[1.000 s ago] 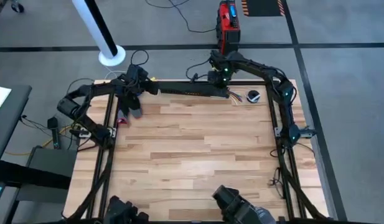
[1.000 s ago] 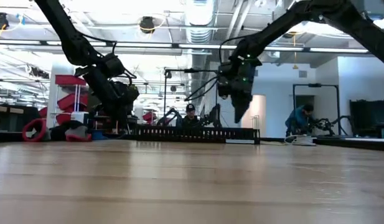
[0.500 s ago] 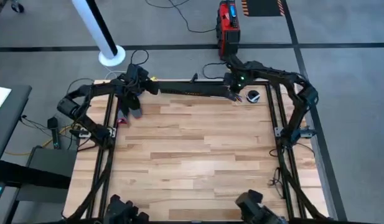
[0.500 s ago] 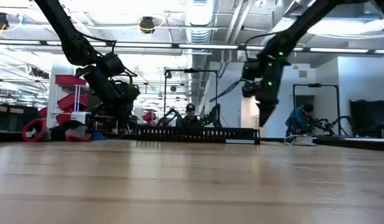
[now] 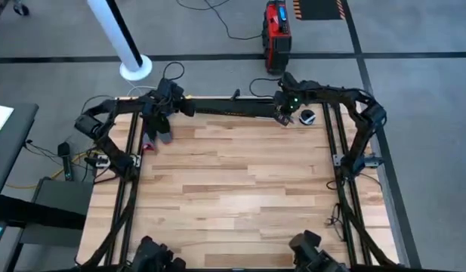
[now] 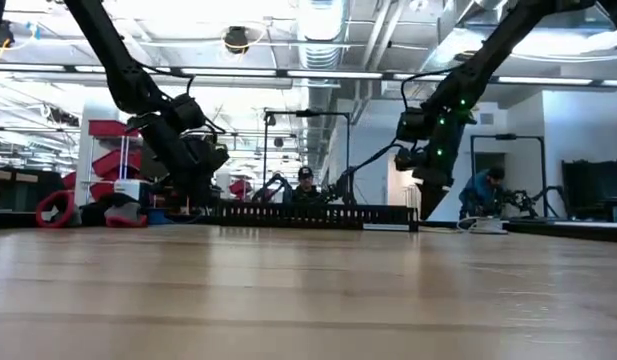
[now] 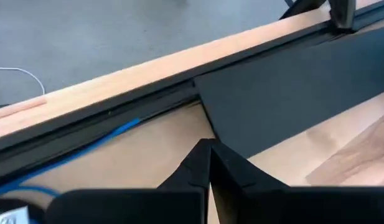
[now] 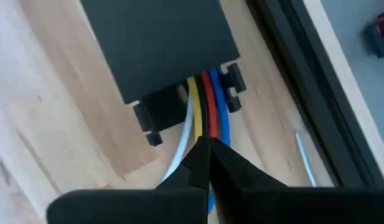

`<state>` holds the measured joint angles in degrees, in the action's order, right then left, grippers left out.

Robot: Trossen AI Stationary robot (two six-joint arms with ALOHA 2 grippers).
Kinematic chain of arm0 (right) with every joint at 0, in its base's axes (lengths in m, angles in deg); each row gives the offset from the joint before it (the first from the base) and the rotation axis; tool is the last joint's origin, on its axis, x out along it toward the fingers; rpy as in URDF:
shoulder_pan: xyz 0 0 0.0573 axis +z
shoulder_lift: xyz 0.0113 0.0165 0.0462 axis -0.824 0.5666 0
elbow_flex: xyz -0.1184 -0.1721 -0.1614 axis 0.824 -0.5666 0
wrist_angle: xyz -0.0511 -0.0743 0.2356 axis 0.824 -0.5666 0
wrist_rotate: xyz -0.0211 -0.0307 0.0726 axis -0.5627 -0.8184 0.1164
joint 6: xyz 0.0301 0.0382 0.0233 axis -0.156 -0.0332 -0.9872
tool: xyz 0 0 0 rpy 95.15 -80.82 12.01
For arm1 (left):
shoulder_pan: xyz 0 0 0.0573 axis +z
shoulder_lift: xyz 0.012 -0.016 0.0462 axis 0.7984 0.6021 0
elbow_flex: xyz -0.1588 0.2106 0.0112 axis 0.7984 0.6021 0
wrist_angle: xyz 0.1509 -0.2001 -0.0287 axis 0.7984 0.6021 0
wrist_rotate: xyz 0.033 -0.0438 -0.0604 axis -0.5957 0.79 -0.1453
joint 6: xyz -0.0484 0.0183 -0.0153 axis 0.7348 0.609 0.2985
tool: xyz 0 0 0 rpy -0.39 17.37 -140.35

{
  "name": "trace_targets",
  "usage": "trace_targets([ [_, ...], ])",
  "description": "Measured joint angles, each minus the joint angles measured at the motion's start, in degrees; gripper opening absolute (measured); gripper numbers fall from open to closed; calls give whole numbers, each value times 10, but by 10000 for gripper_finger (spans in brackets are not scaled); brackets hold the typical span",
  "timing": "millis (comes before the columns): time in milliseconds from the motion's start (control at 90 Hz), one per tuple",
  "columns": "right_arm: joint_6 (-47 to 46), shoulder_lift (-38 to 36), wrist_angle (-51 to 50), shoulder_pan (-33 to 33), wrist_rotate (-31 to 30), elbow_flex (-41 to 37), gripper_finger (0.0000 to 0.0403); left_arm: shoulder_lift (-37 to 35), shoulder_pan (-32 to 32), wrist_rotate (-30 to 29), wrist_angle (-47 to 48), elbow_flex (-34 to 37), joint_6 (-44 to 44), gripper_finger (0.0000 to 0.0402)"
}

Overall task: Ziptie cables
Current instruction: Close the black cable duct

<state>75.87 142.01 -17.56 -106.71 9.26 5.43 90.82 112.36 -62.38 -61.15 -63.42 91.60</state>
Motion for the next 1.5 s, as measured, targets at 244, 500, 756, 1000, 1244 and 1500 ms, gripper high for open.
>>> trace_targets([
  [244,-15,0,18,1,2,-6,0,6,-4,2,-3,-19,-6,0],
  [500,-20,0,18,-2,2,-6,0,6,-4,-11,2,-20,-9,0],
  [756,-22,36,21,-3,9,-3,0,6,-4,-12,-3,-20,-8,0],
  [1000,-29,55,36,5,12,0,0,6,-6,-7,-5,-20,-1,0],
  [1244,-28,57,35,4,23,15,0,6,-9,-3,-5,-20,5,0],
  [1500,-28,58,39,4,30,15,0,6,-12,-1,-5,-20,6,0],
])
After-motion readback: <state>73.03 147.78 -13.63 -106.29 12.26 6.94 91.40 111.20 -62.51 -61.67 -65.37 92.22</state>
